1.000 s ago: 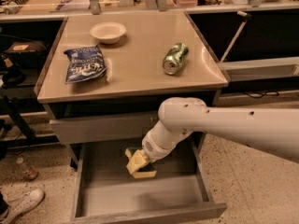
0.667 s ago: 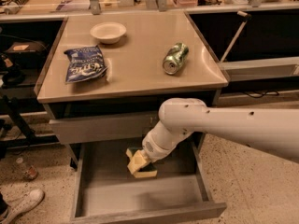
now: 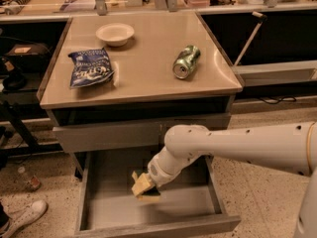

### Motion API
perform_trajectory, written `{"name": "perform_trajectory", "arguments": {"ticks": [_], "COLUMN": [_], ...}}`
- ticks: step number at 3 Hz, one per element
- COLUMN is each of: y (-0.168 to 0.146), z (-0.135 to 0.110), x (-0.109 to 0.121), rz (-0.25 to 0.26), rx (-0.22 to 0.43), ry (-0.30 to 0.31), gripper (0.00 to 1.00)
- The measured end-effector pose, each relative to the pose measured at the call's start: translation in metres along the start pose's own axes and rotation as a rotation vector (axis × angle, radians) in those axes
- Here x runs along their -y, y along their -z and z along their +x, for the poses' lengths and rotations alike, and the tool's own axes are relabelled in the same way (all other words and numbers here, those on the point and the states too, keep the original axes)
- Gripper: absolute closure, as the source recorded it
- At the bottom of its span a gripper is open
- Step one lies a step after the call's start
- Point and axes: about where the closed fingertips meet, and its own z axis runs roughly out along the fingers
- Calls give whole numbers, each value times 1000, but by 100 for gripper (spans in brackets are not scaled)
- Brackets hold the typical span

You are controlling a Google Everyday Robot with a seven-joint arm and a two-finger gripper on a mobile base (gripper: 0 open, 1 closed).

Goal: Place sponge into middle drawer

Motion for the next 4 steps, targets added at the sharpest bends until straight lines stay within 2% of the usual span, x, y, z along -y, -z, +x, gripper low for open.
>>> {"name": "perform_trajectory", "arguments": {"ticks": [1, 2, 3, 4], "y": [-34, -35, -50, -87], "z": [-2, -8, -5, -5], "x": [16, 16, 17, 25], "rz": [10, 9, -8, -55], "rx": [38, 60, 39, 40], "ry": [-90, -102, -119, -183], "gripper": [100, 100, 100, 100]}}
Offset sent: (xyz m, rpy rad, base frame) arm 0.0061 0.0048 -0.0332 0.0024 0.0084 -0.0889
